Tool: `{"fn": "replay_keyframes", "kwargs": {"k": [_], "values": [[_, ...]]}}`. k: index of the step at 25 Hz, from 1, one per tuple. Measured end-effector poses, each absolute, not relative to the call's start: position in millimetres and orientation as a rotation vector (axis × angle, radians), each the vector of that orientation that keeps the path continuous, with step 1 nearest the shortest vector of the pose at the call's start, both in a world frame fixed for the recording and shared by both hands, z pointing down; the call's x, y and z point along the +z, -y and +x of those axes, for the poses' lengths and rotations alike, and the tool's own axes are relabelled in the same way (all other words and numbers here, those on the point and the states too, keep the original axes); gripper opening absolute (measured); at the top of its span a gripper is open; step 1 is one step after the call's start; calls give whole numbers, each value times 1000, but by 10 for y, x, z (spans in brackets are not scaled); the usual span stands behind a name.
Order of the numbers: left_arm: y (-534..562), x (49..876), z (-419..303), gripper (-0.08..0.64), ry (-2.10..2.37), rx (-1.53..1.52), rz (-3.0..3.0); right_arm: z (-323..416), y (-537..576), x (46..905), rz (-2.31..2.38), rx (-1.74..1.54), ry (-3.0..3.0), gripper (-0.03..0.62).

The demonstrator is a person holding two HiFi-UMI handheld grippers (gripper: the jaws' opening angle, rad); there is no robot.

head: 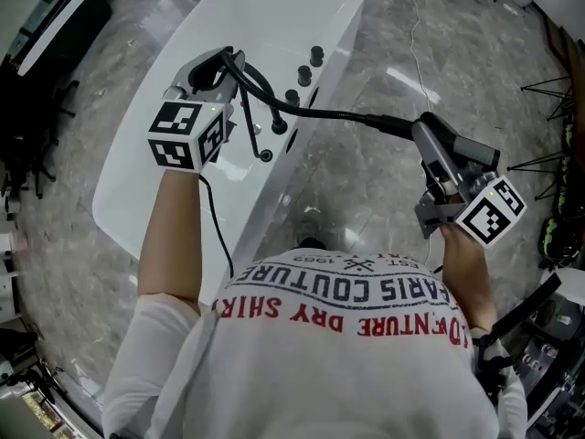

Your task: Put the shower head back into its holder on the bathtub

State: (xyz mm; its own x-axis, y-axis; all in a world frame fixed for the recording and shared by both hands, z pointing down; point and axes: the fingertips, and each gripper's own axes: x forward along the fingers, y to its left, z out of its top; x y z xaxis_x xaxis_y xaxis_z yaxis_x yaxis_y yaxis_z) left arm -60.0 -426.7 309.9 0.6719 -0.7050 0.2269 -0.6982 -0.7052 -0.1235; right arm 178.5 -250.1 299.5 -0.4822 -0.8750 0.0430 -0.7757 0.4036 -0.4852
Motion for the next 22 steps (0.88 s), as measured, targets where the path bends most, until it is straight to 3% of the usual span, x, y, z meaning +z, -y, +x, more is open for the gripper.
{"fn": "replay_keyframes", "kwargs": {"k": [22], "values": [[4718,3426,-374,63,-1175,-379,-2905,1818,2718,3222,-1522,-706,-2442,133]]}}
